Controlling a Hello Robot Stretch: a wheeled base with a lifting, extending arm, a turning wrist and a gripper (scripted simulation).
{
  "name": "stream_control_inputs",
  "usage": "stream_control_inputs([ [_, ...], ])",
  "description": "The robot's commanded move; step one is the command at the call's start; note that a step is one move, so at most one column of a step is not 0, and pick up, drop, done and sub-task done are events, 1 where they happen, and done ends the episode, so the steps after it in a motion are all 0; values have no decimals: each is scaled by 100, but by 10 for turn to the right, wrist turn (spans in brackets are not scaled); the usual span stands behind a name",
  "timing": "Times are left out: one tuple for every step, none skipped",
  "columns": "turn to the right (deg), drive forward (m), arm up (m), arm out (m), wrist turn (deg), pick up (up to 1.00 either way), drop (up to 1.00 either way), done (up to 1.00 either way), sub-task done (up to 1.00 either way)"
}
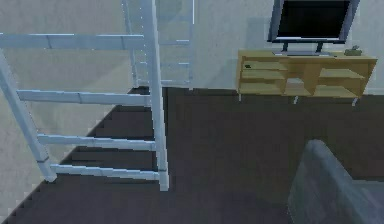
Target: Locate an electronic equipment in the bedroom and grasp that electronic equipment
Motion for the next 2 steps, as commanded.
stream_control_inputs([
  [0, 35, 0, 0, 0, 0, 0, 0, 0],
  [-210, 0, 0, 0, 0, 0, 0, 0, 0],
])
